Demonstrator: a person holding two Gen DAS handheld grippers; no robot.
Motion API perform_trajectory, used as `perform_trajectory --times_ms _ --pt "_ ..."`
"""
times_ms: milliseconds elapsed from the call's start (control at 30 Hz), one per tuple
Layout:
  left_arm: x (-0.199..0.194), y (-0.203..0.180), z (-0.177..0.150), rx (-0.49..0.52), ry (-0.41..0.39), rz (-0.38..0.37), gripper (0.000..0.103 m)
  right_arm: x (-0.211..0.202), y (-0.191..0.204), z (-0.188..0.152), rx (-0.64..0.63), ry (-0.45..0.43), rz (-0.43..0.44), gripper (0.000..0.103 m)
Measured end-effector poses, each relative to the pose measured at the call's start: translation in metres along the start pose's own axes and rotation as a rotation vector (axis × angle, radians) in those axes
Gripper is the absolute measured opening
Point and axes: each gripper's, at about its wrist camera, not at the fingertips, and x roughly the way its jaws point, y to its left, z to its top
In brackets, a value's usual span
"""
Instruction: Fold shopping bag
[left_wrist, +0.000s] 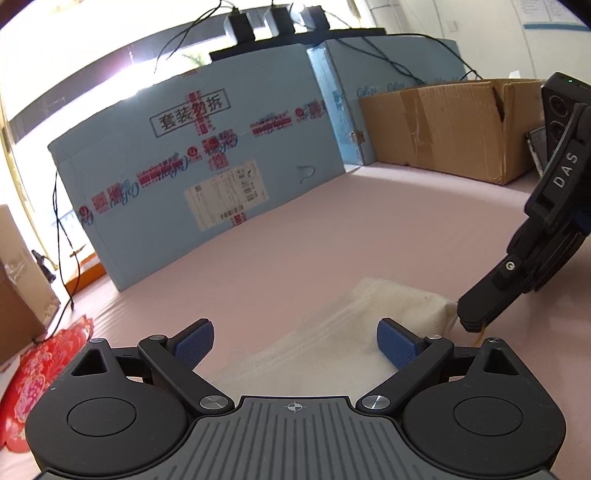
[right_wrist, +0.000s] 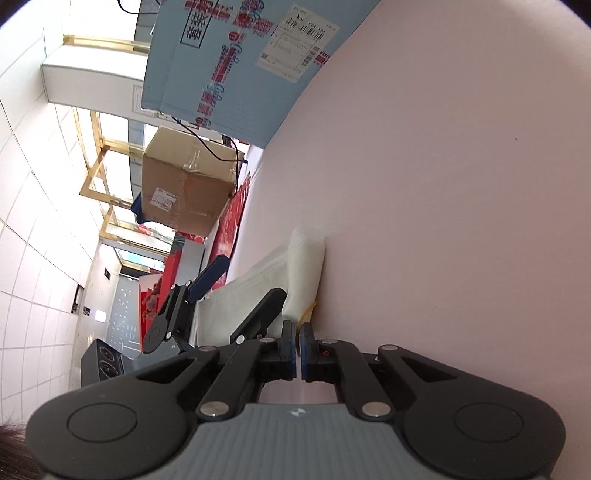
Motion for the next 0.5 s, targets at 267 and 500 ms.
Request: perform_trajectory --times_ms 267,500 --pt "0.006 -0.009 0.001 0.024 0.015 -0.052 0.097 0.007 -0.017 0.011 0.093 -0.046 0.070 0.002" --pt "0.011 -0.004 -0.003 -0.022 0.035 -0.079 0.097 0.039 -0.003 0.050 0.008 -0.029 0.019 0.002"
